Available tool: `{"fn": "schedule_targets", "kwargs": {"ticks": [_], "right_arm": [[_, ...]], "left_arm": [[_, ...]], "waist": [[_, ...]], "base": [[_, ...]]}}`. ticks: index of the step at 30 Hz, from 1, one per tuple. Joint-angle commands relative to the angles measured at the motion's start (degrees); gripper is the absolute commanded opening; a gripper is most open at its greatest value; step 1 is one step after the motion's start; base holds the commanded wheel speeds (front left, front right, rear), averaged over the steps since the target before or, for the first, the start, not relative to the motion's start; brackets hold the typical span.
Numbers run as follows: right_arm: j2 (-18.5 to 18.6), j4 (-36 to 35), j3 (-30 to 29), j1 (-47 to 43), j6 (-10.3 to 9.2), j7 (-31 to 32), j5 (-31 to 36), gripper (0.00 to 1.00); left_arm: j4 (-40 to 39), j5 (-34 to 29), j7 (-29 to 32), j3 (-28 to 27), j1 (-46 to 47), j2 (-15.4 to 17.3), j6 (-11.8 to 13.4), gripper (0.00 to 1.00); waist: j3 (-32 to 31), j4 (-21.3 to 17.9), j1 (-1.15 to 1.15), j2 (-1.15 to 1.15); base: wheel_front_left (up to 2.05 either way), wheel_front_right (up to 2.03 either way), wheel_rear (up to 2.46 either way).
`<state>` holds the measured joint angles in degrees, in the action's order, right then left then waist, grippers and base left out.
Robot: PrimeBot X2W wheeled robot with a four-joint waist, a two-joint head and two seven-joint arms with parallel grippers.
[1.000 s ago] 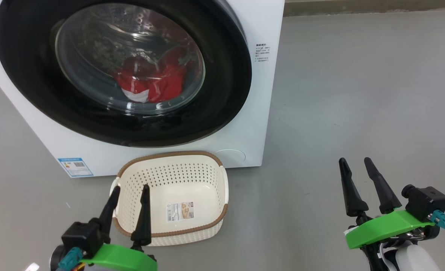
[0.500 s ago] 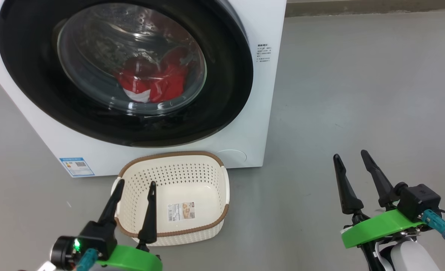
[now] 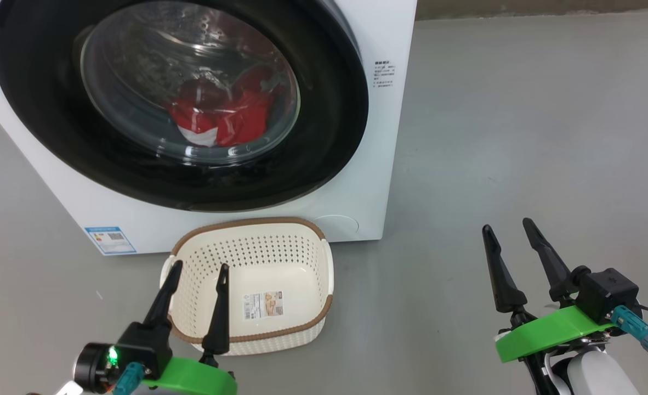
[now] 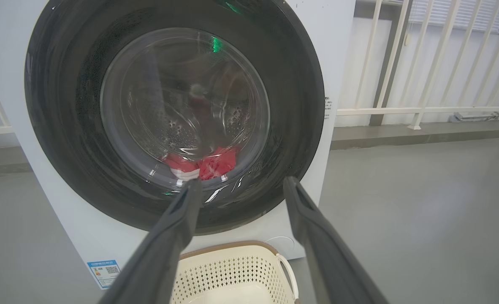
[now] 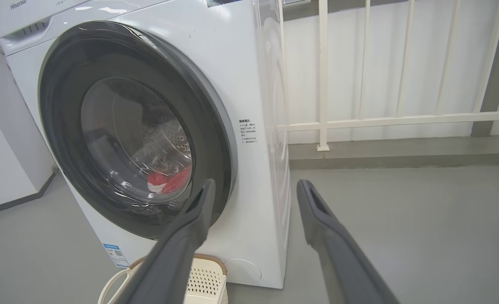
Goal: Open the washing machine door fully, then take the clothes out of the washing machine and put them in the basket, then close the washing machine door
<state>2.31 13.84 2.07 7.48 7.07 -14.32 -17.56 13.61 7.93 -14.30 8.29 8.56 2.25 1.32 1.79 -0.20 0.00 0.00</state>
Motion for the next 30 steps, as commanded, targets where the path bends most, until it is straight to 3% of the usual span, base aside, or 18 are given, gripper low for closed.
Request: {"fn": "schedule_targets", "kwargs": {"ticks": [1, 12, 14, 15, 20, 30], "right_arm": [[0.6, -1.8, 1.0, 2.4, 0.42, -0.7, -0.2, 1.0], [0.6, -3.1, 0.6, 5.1, 0.42, -0.7, -1.5, 1.0], [0.6, -3.1, 0.6, 6.1, 0.42, -0.7, -1.7, 0.18], [0.6, -3.1, 0.6, 6.6, 0.42, -0.7, -1.8, 0.0], [0.6, -2.8, 0.6, 9.0, 0.42, -0.7, -4.0, 0.0], [0.6, 3.5, 2.6, 21.0, 0.42, -0.7, -23.7, 0.0]], "left_arm": [[-1.8, 0.2, -0.7, -1.6, 2.5, 0.6, 0.2, 1.0], [-4.9, 1.0, -0.7, -1.4, 4.2, 0.6, -0.1, 1.0], [-5.6, 1.2, -0.7, -1.2, 4.6, 0.6, -0.3, 1.0], [-5.9, 1.5, -0.7, -1.1, 4.8, 0.6, -0.4, 1.0], [-7.3, 1.8, -0.7, -0.4, 5.6, 0.6, -0.5, 1.0], [-9.9, 2.2, -0.7, 1.4, 8.4, 0.6, -1.1, 1.0]], "waist": [[0.3, 0.0, 0.0, 0.0], [4.9, 0.3, 0.0, 0.0], [5.9, 0.5, 0.0, 0.0], [6.5, 0.6, 0.0, 0.0], [8.6, 1.3, 0.0, 0.0], [15.4, 3.0, 0.0, 0.0]], "base": [[0.0, 0.0, 0.0], [0.0, 0.0, 0.0], [0.0, 0.0, 0.0], [0.0, 0.0, 0.0], [0.0, 0.0, 0.0], [0.0, 0.0, 0.0]]}}
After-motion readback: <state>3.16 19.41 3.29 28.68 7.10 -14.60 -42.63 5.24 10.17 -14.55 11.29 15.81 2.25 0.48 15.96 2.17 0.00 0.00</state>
